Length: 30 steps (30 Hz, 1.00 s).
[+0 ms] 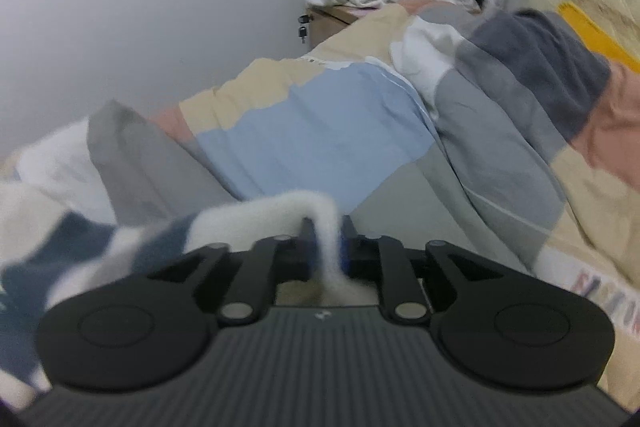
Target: Fold large clothes
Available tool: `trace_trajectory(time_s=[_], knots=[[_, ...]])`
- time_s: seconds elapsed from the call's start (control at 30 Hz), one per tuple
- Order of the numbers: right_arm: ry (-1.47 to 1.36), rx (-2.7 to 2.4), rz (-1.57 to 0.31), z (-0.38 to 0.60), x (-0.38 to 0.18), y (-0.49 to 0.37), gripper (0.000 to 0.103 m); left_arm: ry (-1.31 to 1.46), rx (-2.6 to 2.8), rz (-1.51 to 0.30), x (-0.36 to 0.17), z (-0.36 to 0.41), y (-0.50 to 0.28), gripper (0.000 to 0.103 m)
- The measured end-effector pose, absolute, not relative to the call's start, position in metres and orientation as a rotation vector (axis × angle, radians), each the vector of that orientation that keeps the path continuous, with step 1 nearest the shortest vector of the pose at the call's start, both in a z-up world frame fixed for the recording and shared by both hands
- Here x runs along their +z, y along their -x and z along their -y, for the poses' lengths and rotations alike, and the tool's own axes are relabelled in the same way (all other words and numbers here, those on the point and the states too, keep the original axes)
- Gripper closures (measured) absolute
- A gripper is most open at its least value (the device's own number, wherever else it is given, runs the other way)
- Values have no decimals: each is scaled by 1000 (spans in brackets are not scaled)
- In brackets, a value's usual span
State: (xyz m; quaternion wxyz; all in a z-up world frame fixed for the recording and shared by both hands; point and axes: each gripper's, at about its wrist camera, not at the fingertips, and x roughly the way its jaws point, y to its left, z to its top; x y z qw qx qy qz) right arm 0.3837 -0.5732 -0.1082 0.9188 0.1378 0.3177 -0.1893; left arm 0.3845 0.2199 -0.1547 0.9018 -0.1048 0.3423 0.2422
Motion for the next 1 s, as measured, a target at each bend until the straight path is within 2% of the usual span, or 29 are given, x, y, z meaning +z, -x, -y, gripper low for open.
trace_trajectory(time_s=[0.03,0.07,0.1,0.27,0.5,0.73,1.0], knots=[[-318,-395,-654,573,-103,-378,52,234,493,-702,-150,-217,-380,58],[-340,-381,-656,573,-99,-374,44,254,482,-689,-145,-212,-373,48],[-358,-349,-652,572,-93,-368,39,267,469,-673,-139,-207,-366,48],[-381,-264,-597,540,-58,-326,35,272,358,-667,-112,-169,-337,48],[-430,-90,-585,472,-31,-264,35,213,201,-680,-90,-100,-294,48],[-485,104,-708,384,-45,-207,35,172,33,-732,-91,-28,-245,48],[-442,215,-838,329,-86,-167,36,217,-94,-809,-101,8,-200,48]])
